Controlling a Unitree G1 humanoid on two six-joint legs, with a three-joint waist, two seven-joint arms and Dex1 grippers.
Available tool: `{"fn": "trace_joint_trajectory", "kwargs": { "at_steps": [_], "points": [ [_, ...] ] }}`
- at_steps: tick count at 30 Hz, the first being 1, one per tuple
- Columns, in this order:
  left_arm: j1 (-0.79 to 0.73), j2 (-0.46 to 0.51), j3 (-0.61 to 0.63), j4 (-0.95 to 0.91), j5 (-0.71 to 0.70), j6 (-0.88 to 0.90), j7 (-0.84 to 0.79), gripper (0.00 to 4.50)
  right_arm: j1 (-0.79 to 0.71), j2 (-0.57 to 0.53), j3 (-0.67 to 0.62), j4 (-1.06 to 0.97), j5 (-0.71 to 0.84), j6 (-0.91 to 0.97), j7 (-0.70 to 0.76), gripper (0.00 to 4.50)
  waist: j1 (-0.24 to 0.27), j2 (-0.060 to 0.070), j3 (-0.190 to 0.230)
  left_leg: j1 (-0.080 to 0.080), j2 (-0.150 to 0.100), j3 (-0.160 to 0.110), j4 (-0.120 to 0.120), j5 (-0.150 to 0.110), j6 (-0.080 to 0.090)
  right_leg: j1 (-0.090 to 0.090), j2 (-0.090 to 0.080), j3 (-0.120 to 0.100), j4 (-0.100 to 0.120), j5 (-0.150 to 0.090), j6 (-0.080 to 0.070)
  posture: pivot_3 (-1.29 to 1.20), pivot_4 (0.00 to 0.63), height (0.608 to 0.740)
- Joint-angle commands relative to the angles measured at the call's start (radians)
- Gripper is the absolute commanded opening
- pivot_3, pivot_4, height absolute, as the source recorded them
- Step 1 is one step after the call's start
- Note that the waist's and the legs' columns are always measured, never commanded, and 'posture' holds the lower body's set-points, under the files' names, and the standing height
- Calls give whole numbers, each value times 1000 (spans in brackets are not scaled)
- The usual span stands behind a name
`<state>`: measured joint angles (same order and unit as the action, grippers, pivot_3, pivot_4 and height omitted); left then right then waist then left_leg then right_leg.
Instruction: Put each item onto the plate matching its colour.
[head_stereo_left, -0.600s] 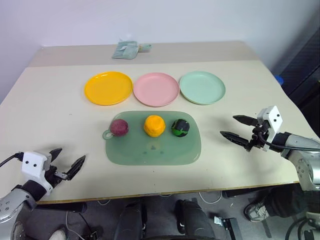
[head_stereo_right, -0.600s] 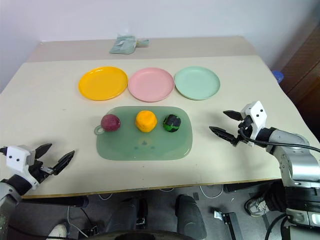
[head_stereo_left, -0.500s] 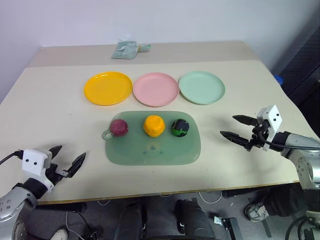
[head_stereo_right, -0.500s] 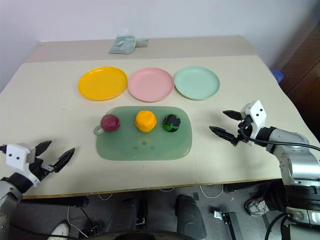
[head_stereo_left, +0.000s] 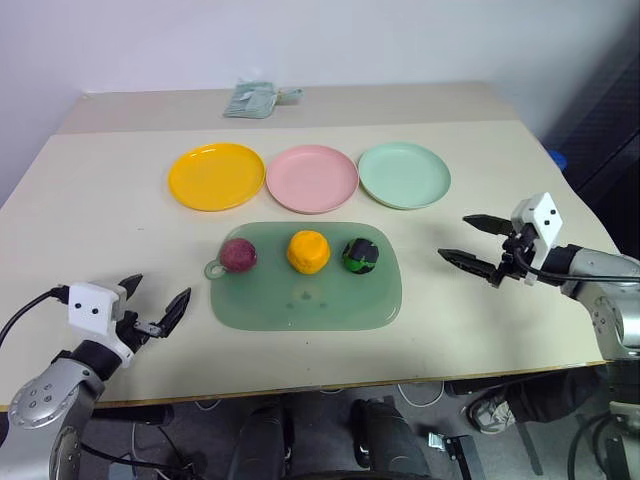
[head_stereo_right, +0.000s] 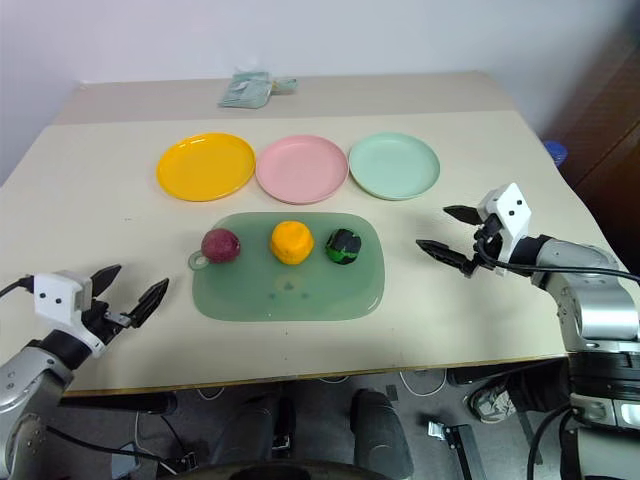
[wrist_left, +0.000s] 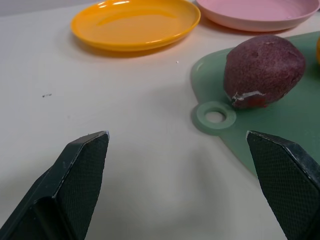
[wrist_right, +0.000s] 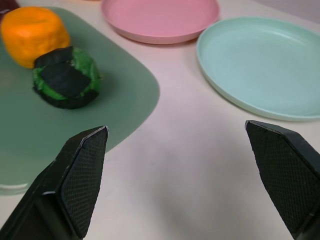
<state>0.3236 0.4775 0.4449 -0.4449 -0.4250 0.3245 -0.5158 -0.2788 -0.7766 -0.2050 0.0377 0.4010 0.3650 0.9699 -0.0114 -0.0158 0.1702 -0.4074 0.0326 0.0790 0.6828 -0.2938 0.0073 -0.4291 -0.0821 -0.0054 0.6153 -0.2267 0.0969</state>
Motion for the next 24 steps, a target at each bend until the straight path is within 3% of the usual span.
{"fn": "trace_joint_trajectory", "kwargs": {
  "at_steps": [1, 12, 24],
  "points": [
    [-2, 15, 9, -32, -8, 0, -2, 4500, 32, 26, -23, -89, 12, -6, -47, 4481, 0, 0, 0, 0, 0, 0, 0, 0, 0, 0, 0, 0, 0, 0, 0, 0, 150, 740],
    [-171, 63, -78, 40, -21, 62, -43, 4500, 133, 77, -40, -292, 75, 71, -143, 4481, 1, 0, 0, 0, 0, 0, 1, 0, 0, 0, 1, 0, 1, 0, 0, 0, 150, 740],
    [-392, 74, -265, 136, 35, 114, -58, 4500, 185, 100, 126, -545, 69, 120, -174, 4481, 2, 0, 0, 0, -1, 0, 1, 0, 0, 1, 1, 0, 1, 0, 1, 0, 150, 740]
  ]
}}
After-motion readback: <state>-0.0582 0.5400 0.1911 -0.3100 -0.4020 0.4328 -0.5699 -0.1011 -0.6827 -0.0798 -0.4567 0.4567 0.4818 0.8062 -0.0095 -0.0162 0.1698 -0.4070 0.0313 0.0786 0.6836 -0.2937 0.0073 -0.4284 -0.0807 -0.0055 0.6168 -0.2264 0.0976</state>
